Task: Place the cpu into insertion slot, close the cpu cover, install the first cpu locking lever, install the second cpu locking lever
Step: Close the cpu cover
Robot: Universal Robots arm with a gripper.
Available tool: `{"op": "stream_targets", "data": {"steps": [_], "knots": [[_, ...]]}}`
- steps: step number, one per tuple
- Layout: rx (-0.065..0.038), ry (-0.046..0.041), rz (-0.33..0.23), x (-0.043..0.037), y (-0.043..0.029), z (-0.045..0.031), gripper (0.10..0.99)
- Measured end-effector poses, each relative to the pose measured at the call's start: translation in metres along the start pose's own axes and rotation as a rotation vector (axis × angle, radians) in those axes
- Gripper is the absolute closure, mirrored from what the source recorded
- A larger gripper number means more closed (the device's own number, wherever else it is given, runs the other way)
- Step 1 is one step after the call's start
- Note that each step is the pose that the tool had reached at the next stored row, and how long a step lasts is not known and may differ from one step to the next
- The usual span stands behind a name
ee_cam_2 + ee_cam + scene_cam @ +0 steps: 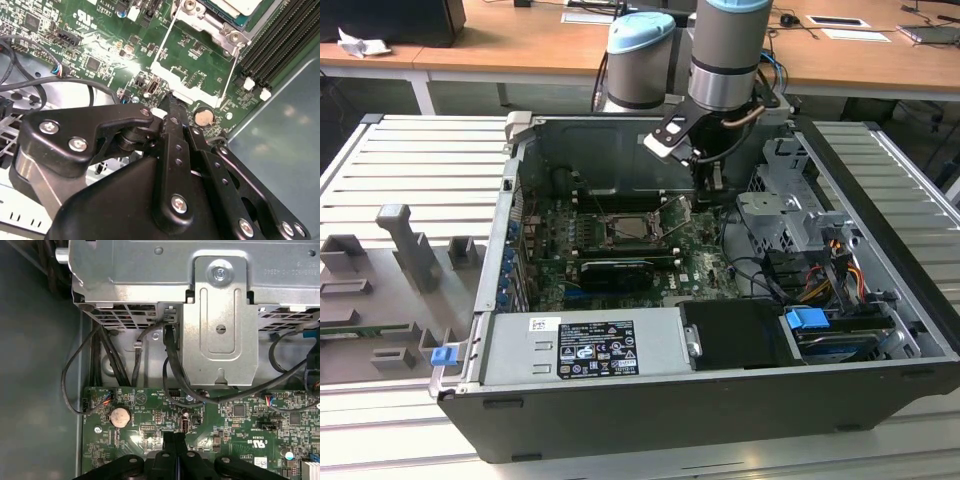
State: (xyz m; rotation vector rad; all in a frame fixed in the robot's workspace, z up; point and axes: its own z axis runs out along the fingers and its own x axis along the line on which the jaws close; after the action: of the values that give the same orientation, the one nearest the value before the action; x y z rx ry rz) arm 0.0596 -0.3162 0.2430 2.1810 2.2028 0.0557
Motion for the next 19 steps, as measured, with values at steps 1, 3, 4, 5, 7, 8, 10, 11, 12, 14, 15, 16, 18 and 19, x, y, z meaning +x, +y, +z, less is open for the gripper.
{"op": "stream_targets", "data": {"steps": [1,3,4,5,7,8,10,11,12,14,15,16,18,19], "knots": [[0.000,-0.0003,0.000,0.0000,-0.0002,0.0001,0.980],[0.000,-0.0002,0.000,0.0000,-0.0018,0.0002,0.980],[0.000,0.0000,0.000,0.0000,-0.0030,0.0001,0.980],[0.000,0.0001,0.000,0.0001,-0.0048,-0.0004,0.980],[0.000,-0.0001,0.000,0.0001,-0.0114,-0.0011,0.980],[0.000,-0.0001,0.000,0.0001,-0.0137,-0.0012,0.980],[0.000,0.0000,0.000,0.0001,-0.0175,-0.0014,0.980],[0.000,0.0000,0.000,0.0001,-0.0182,-0.0014,0.980],[0.000,0.0000,0.000,0.0001,-0.0187,-0.0015,0.980],[0.000,0.0001,0.000,0.0002,-0.0199,-0.0015,0.980],[0.000,0.0000,0.000,0.0002,-0.0208,-0.0016,0.980],[0.000,0.0000,0.000,0.0002,-0.0214,-0.0016,0.980],[0.000,0.0000,0.000,0.0002,-0.0236,-0.0018,0.980],[0.000,0.0000,0.000,0.0002,-0.0254,-0.0018,0.980]]}}
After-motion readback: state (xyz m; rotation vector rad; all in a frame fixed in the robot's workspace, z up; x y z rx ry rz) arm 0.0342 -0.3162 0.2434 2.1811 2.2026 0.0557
